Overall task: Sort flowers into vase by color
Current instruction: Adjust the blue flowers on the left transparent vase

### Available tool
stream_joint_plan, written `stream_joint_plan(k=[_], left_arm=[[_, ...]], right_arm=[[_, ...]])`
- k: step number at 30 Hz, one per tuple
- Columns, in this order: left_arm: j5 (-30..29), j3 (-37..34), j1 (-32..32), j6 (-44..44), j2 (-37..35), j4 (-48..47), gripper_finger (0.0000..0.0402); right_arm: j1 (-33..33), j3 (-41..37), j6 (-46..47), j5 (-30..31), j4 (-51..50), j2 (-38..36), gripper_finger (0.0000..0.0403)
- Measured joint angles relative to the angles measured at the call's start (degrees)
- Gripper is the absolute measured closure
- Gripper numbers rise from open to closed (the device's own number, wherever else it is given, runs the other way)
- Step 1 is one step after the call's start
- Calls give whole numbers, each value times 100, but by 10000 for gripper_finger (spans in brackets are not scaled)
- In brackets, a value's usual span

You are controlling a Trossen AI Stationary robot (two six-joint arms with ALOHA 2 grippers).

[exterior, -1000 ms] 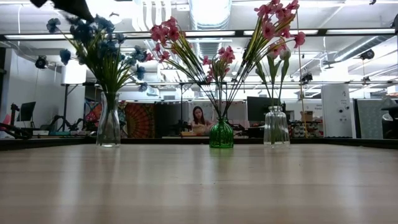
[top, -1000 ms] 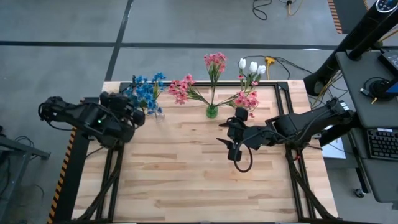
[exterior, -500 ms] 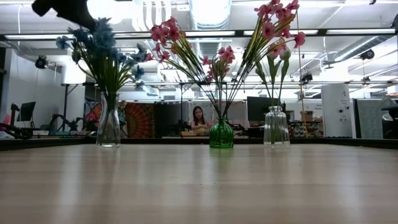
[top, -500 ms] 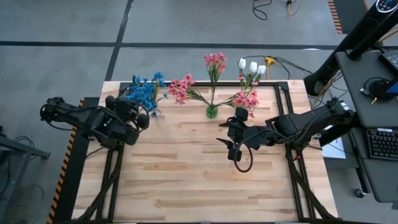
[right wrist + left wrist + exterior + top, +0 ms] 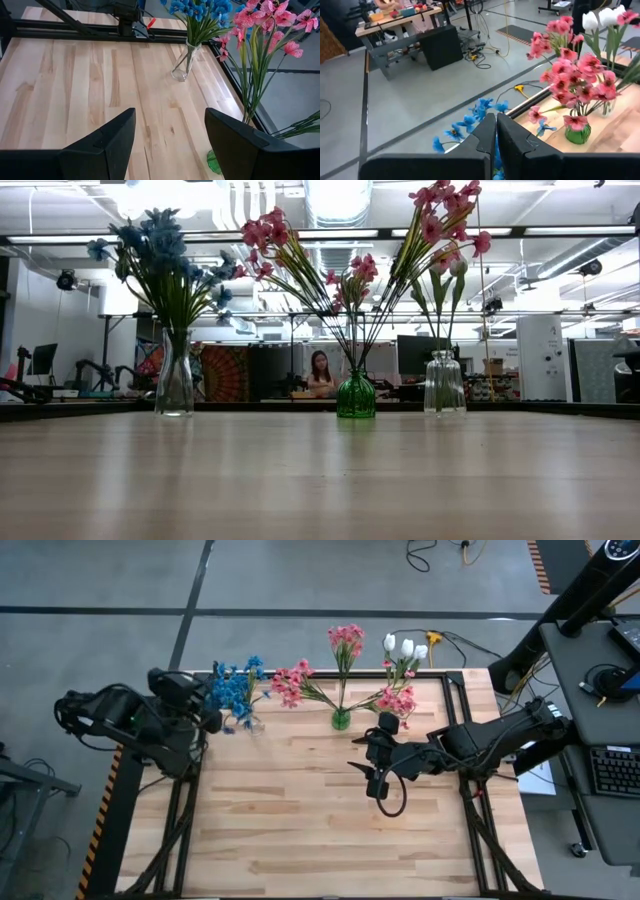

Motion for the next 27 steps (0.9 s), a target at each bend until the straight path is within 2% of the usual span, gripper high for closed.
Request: stream_joint_plan(k=[5,16,27], left_arm=[[7,-232,2,-259,-183,-37,402],[160,-1307,82,-1006,-255,55,402],[351,-2142,444,-1069,-223,721,402]], right_arm=[[0,0,-44,0,-2,37,172],[0,0,-109,2,0,61,172],[0,-4,-107,2,0,61,172]])
